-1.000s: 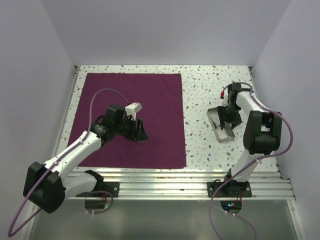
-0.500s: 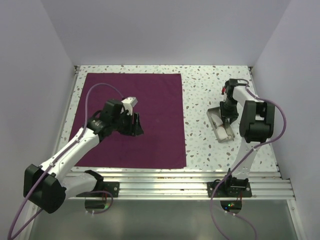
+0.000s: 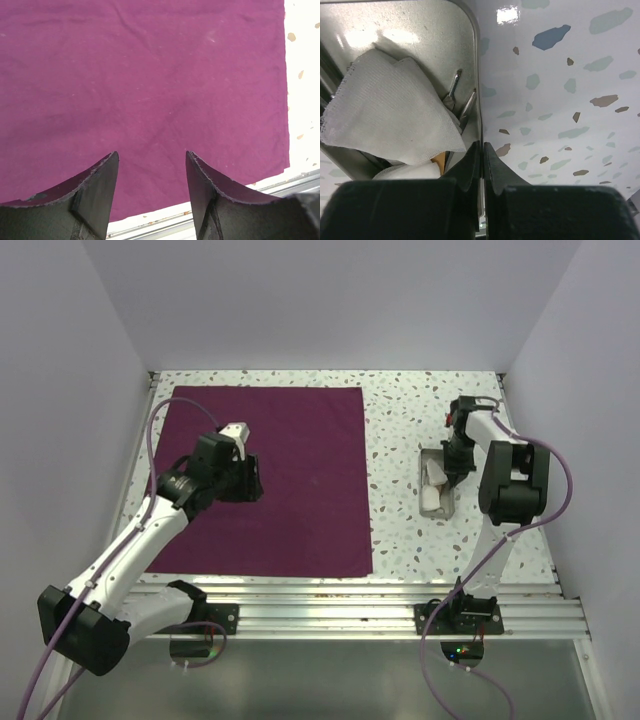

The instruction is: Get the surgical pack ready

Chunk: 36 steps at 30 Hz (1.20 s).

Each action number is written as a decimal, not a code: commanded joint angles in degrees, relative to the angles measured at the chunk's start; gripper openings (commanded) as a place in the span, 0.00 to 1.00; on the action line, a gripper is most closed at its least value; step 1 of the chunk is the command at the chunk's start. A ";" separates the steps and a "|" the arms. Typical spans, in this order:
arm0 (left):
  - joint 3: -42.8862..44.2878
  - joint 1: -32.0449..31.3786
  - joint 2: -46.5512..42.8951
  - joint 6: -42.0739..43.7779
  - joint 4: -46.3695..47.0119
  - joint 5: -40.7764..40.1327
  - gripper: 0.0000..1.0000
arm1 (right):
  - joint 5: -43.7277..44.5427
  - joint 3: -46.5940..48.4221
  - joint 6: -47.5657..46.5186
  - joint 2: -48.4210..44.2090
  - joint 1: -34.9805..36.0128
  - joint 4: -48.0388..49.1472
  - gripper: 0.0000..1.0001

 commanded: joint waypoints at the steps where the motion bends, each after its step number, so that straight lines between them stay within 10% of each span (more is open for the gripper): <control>1: 2.72 0.63 -0.03 -1.76 -2.16 -3.57 0.60 | -1.44 3.99 3.16 -2.58 -0.05 -2.70 0.00; 9: 7.64 1.59 2.95 -3.61 -5.15 -8.66 0.61 | -0.30 9.70 18.43 -5.92 7.32 -11.75 0.00; 24: 16.79 1.86 7.61 -16.44 -18.95 -33.45 0.62 | -2.58 22.62 84.25 2.95 41.77 -12.30 0.00; 36: 14.15 1.86 6.29 -16.97 -19.39 -32.84 0.64 | 1.02 42.22 96.86 20.17 53.29 -15.88 0.00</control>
